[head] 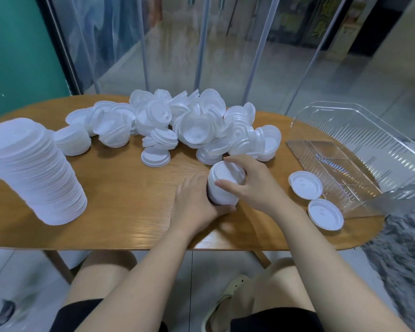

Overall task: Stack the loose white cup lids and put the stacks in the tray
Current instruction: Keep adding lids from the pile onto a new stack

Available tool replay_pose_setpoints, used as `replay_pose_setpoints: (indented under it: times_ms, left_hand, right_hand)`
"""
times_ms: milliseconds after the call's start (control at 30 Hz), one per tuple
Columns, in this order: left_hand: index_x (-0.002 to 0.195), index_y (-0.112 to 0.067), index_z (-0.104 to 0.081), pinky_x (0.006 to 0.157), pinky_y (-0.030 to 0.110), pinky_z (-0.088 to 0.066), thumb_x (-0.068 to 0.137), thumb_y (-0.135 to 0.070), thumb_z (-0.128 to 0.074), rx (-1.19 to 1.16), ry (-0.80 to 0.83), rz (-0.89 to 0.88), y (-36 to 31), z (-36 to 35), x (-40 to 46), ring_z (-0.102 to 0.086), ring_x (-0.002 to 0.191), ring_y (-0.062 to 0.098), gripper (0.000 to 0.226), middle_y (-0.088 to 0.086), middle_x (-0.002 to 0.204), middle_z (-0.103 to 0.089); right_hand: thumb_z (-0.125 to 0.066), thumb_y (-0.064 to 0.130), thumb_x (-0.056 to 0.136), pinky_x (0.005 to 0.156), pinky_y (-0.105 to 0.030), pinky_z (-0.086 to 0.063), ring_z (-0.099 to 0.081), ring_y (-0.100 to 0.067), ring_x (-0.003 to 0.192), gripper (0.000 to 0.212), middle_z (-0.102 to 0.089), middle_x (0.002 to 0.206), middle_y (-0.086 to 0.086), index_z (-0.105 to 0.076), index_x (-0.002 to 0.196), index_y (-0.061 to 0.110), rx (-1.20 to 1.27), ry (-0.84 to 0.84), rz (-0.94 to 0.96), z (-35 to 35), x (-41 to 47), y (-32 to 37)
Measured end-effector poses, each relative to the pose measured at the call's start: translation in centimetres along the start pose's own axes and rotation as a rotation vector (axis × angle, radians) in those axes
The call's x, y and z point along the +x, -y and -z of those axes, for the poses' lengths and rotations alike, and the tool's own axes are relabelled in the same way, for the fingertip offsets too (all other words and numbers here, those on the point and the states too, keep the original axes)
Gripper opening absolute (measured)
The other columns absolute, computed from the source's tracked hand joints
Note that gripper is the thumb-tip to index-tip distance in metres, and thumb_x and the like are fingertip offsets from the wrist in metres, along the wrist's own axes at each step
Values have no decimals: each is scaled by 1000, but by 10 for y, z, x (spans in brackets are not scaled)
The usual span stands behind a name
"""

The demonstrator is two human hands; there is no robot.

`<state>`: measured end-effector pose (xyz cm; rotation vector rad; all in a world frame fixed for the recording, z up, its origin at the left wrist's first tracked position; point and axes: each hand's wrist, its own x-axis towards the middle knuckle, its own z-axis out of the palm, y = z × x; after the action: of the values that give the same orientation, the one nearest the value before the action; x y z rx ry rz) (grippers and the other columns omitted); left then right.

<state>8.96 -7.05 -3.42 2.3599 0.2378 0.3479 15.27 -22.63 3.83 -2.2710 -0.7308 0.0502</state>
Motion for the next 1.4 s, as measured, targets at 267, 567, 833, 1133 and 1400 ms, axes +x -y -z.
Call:
replay_pose_setpoints:
  times_ms: [267,567,833,1133,1400]
  left_hand:
    - [119,-40,-58,88,31,-40,57,-74,-83,-100,-9,7,-3,6,-3,-45,102,6,75,-21,104,-59]
    - [120,-45,-59,92,36,-44,63,-69,-83,-180,8,24,-7,11,-5,-43,98,3,67,-24,99,-60]
    - [117,-42,-62,90,35,-44,60,-64,-87,-184,-9,28,-8,12,-7,-44,95,4,66,-27,89,-55]
    - [113,-42,-62,95,41,-45,62,-66,-86,-179,17,25,-10,12,-8,-50,99,9,61,-28,94,-56]
    - [117,-43,-62,95,41,-43,62,-66,-86,-163,19,27,-8,11,-6,-50,100,11,65,-27,93,-56]
  right_hand:
    - [-79,43,87,98,-6,-32,-48,5,122,55,-56,130,19,-60,136,26,13,-40,-1,-10,-3,-6]
    - [-78,49,86,107,-22,-38,-47,1,128,63,-54,137,19,-55,141,31,23,0,-66,-5,-8,0]
    - [-64,68,86,110,-20,-36,-45,4,133,69,-51,144,22,-51,144,33,-42,-63,-79,25,-44,-22]
    - [-73,29,91,102,-48,-46,-55,-33,125,43,-60,131,-9,-66,127,7,-623,-162,-405,79,-122,-119]
    - [-67,13,95,74,-47,-49,-59,-34,91,10,-63,92,-7,-64,92,4,-584,-248,-319,57,-144,-120]
